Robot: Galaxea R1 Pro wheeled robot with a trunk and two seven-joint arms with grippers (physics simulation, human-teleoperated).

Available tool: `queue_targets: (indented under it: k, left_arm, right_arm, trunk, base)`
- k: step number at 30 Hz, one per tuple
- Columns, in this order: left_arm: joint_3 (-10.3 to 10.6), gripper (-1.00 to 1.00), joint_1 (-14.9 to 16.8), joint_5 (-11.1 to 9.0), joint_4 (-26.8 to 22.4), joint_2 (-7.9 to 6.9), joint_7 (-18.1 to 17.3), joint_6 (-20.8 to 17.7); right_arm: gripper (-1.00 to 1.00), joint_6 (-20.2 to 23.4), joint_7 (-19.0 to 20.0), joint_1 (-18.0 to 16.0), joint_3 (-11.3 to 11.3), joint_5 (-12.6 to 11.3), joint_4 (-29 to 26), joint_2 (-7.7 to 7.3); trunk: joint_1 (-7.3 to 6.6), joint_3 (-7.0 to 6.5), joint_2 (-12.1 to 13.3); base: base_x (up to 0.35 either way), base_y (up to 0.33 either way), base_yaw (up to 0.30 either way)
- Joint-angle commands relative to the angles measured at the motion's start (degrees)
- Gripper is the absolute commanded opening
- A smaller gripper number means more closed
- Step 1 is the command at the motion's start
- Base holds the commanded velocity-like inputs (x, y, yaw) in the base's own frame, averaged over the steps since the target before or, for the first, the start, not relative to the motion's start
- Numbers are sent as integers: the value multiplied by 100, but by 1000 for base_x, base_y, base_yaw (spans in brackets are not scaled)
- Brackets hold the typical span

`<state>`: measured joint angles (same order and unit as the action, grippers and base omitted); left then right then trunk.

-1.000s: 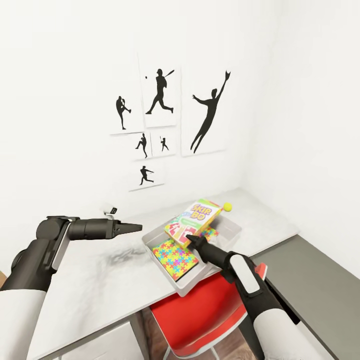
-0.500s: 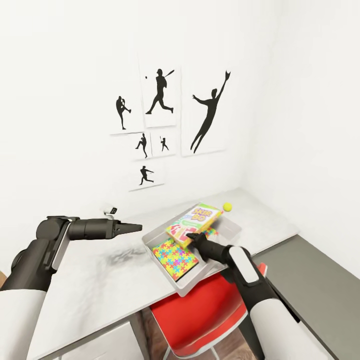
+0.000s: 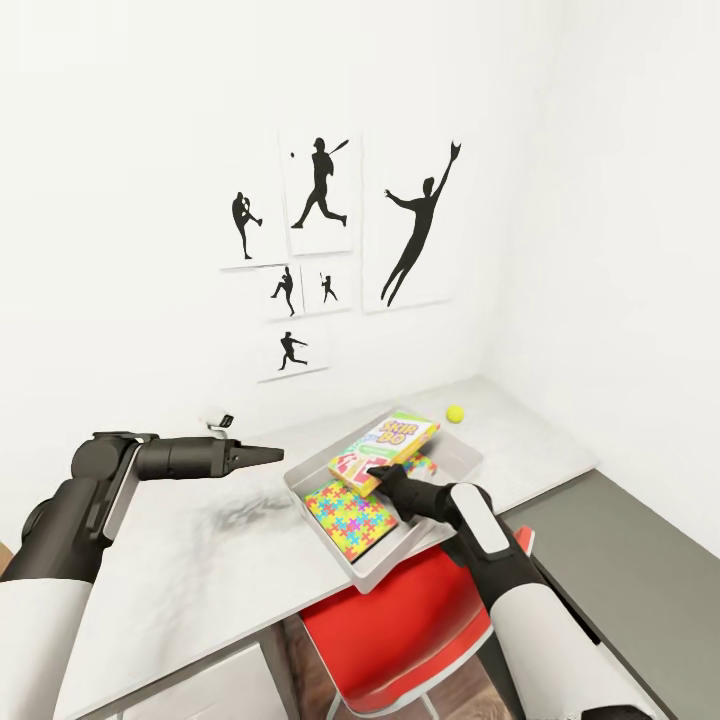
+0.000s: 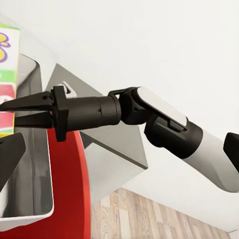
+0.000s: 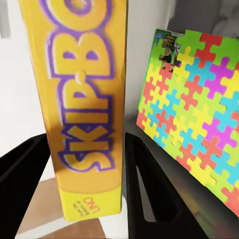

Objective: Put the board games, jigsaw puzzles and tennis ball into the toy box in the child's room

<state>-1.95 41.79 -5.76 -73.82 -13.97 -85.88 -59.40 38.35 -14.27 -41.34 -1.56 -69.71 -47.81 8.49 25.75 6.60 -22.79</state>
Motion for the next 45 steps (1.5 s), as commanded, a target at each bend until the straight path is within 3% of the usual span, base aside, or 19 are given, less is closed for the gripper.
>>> queue_targets:
  k: [1, 12, 30, 31, 45]
  left_arm:
    - [1, 100, 5, -4, -1, -2, -17, -60]
    - [10, 100, 5, -4, -1, 0, -17, -60]
    - [21, 100, 5, -4, -1, -1, -17, -60]
    - [20, 100, 5, -4, -1, -1, -17, -60]
    - [1, 100, 5, -13, -1, -2, -17, -60]
  right_arm:
    - [-100, 1, -67, -7, -5, -92, 1, 1]
    - [-100, -2, -346, -236, -3, -198, 321, 4]
    - [-100, -2, -375, -427, -3, -199, 657, 4]
    - [100, -2, -373, -431, -3, -200, 661, 4]
    - [100, -2, -366, -436, -3, -201, 665, 4]
  trunk:
    - [4, 13, -13]
    - [4, 13, -13]
    - [4, 13, -13]
    - [4, 13, -13]
    - [4, 13, -13]
  base:
    - [0, 0, 0]
    - [0, 0, 0]
    - [0, 0, 0]
    - [0, 0, 0]
    - [0, 0, 0]
